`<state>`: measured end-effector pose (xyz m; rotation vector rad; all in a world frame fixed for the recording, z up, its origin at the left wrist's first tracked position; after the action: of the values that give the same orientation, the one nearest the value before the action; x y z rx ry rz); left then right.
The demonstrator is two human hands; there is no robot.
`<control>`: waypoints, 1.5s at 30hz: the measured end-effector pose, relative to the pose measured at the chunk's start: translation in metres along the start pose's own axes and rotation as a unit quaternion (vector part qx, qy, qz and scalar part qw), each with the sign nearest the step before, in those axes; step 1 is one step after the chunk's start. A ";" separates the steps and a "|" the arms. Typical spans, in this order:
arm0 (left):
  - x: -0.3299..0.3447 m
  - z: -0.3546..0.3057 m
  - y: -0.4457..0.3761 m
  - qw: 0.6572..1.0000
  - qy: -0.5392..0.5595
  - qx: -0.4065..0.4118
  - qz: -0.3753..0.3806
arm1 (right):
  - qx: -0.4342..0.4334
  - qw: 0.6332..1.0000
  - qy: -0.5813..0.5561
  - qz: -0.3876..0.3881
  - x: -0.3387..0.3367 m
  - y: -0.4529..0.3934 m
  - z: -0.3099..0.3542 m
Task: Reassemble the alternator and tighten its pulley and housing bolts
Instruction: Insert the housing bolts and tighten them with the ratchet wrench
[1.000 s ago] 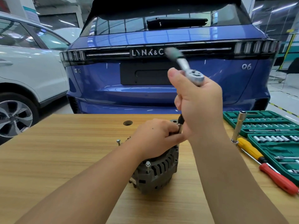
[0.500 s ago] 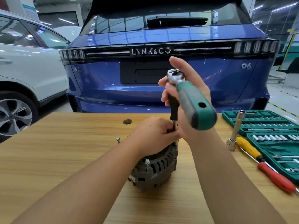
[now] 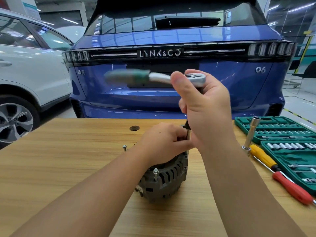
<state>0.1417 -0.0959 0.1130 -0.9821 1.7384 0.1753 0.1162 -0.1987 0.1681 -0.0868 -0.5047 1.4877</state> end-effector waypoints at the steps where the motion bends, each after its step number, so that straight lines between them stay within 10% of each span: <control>1: 0.000 -0.002 0.000 1.000 -0.010 0.002 0.007 | 0.000 1.000 -0.001 -0.028 -0.003 -0.001 0.000; 7: 0.000 0.003 -0.004 1.000 -0.004 -0.013 0.006 | 0.081 0.988 -0.099 0.084 -0.020 -0.013 0.004; 14: 0.000 0.005 0.001 0.997 0.059 -0.023 -0.032 | -0.105 0.992 0.002 0.070 0.003 -0.009 -0.004; 24: 0.002 0.011 0.002 0.987 0.142 -0.045 -0.058 | 0.062 0.952 -0.180 0.241 0.002 -0.008 -0.003; 36: 0.000 0.005 -0.002 0.999 0.043 -0.016 -0.023 | 0.028 0.998 -0.024 -0.041 -0.012 -0.009 0.002; 45: 0.002 0.012 -0.001 0.997 0.054 0.002 -0.050 | -0.105 0.992 0.019 0.068 0.003 -0.006 0.000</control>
<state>0.1510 -0.0906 0.1063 -1.0897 1.7830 0.0549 0.1220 -0.1969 0.1714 -0.3196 -0.6335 1.5583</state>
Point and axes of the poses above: each hand's wrist, its own y-axis away from the middle knuckle, its own x-axis out of the palm, z = x × y, the point moved 3 cm from there along -y, towards the middle knuckle, and after that the axes turned 15 degrees about x, right-handed, at the moved point
